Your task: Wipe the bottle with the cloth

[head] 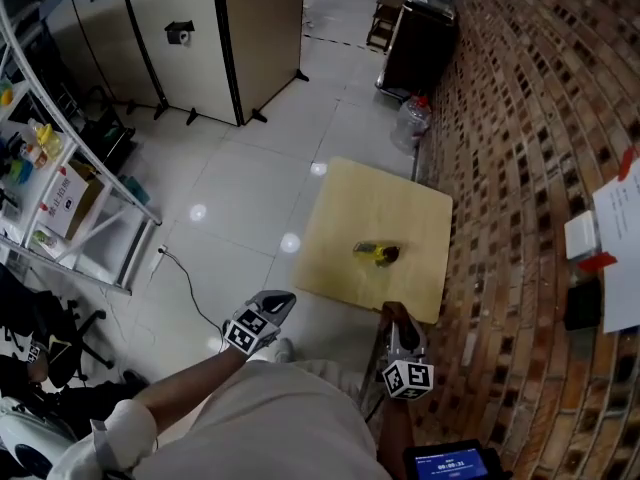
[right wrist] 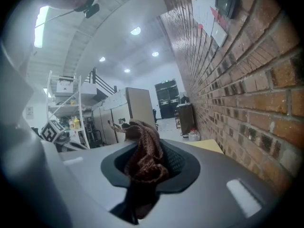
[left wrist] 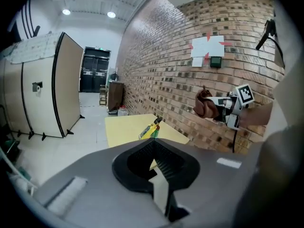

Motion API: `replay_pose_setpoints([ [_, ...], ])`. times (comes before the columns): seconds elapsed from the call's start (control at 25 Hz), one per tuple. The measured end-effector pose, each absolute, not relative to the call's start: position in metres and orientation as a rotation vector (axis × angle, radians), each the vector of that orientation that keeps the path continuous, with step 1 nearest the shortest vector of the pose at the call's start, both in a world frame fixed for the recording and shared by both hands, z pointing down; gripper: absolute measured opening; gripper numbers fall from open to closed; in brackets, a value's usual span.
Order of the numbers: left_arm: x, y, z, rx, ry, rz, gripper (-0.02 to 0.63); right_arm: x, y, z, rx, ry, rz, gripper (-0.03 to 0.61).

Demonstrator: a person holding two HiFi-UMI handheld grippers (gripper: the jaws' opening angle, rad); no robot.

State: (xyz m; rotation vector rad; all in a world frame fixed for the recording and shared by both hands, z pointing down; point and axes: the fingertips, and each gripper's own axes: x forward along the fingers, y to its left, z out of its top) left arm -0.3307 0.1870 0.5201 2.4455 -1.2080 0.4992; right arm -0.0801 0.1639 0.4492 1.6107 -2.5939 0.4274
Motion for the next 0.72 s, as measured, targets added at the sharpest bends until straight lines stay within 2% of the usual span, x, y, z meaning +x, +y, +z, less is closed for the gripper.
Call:
replay_pose_setpoints([
  [0.28, -0.279, 0.194, 0.5, 2.452, -1.202, 0.461, 0.017, -0.058, 0.196, 0.425, 1.54, -2.597, 0.333, 0.086],
  [0.72, -0.247, 0.222, 0.5, 2.4, -1.289, 0.498, 0.017, -0.015, 0.246, 0.456, 1.484, -2.604, 0.419, 0.086],
])
